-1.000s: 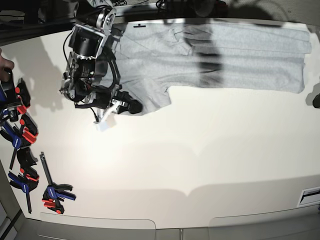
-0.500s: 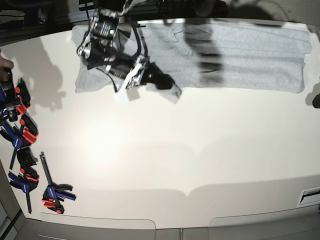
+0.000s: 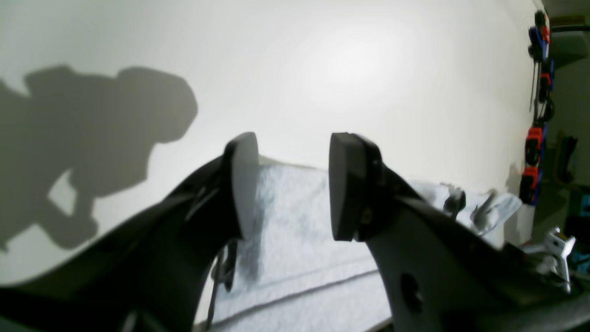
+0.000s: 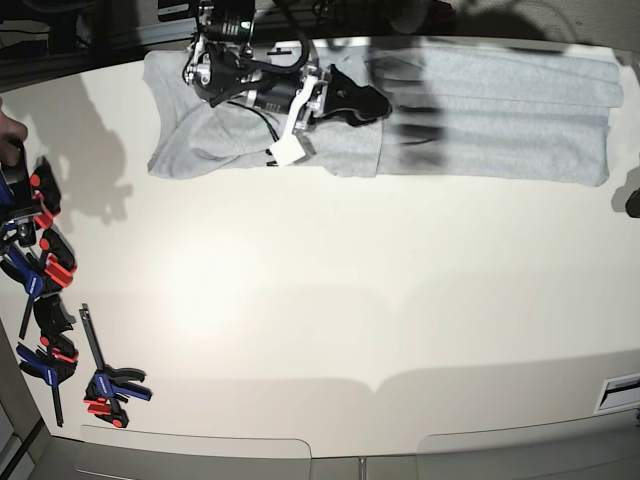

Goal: Fold the T-shirt properly
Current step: 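Grasp the folded shirt end with the right gripper and fold it inward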

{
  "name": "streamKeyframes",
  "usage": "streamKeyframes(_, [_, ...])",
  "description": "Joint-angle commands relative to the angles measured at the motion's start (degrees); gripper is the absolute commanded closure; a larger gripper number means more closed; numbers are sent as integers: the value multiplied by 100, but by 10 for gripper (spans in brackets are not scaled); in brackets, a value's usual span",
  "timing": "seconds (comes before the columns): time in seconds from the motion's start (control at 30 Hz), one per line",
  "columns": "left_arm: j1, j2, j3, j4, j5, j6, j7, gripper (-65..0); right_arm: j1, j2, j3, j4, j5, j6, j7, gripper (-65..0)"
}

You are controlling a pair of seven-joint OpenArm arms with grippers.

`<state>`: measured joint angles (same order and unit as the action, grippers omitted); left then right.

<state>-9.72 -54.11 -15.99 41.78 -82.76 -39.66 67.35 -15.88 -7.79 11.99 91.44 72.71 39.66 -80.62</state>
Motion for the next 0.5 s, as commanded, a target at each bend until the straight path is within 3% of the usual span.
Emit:
streamKeyframes(0.0, [-90,-212,-59,74,-129,-34,-76,-235,66,-13,17,195,363,34,62,-254])
streamKeyframes(0.17, [26,-212,-59,74,76,-34,-142,-245,223,-15,603,920,522,34,62,-254])
streamKeyframes(0.33, [507,-57,-59,68,68,-34,-142,-363,505,-13,1611,1222,-2,34,199,-254])
streamKeyframes(0.47, [1119,164,-59,68,72,-34,-404,-366,568,103,2208,1222,-87,34,282,-254])
